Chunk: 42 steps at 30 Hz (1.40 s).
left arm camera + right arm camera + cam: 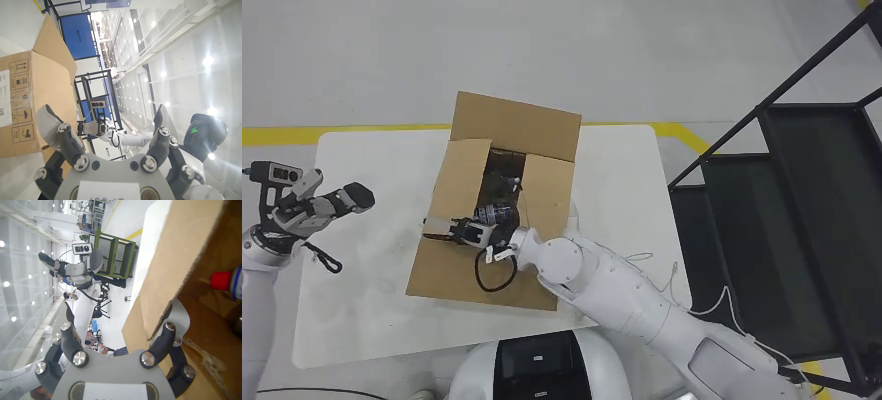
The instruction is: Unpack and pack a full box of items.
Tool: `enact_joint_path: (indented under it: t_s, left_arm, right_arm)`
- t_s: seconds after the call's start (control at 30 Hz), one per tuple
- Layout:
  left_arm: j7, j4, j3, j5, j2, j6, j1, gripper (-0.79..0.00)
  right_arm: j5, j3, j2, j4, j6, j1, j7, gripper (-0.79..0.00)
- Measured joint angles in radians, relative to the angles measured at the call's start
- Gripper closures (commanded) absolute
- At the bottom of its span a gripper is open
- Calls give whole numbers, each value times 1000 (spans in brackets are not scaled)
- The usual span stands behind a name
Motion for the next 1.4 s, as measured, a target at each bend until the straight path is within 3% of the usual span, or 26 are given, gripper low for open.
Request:
enact_joint_path:
  t_s: [0.27, 0.5, 0.67, 0.77, 0.9, 1.03, 1.23, 1.4]
  left_arm:
    - [-4, -4, -55, -82, 0, 11, 5, -785]
    - [-40, -13, -82, -128, 1, 54, -8, -785]
    - [-78, 2, -36, -109, -2, 104, -58, -785]
    - [-78, 28, 20, -65, -8, 116, -100, -785]
    - [-35, 76, 98, 29, -18, 93, -151, -785]
    - [33, 143, 158, 101, -29, 63, -194, -785]
    - [91, 244, 201, 120, -43, 34, -229, -785]
    - [108, 298, 219, 163, -47, 13, -247, -785]
  right_arm:
    - [54, -116, -103, 137, -124, 153, -12, -785]
    - [129, -224, -232, 371, -107, 277, -16, -785]
    - [164, -251, -304, 501, -126, 311, -10, -785]
    - [164, -247, -322, 530, -135, 310, -9, -785]
    - [142, -227, -320, 517, -132, 287, -8, -785]
    - [94, -183, -289, 438, -121, 236, -22, -785]
    - [-32, -51, -190, 193, -42, 78, 2, -785]
    - [-158, 127, -91, -109, 22, -141, 68, -785]
